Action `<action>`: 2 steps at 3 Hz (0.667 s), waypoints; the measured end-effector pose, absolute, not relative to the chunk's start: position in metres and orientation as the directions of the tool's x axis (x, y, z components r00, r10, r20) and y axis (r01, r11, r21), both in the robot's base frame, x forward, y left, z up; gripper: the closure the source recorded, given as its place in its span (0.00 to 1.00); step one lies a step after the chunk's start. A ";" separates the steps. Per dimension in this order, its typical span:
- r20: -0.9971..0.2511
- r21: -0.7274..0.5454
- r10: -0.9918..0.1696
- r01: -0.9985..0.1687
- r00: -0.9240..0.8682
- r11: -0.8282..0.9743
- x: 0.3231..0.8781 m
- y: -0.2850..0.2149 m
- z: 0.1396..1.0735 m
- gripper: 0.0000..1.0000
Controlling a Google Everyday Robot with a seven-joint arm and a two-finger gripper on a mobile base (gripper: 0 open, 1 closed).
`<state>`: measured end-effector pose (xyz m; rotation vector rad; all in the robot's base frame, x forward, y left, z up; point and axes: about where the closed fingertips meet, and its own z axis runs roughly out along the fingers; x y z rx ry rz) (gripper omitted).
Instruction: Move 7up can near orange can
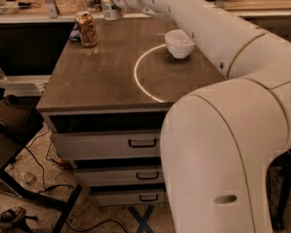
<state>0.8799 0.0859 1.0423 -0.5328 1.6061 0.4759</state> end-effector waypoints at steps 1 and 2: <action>-0.996 -0.018 -0.063 -0.559 -0.061 0.829 0.902 0.058 1.034 1.00; -0.992 0.002 -0.067 -0.533 -0.109 0.846 0.908 0.050 1.008 1.00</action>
Offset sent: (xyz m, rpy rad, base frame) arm 0.0319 -0.0494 -0.0750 -0.0270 0.1014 -0.1193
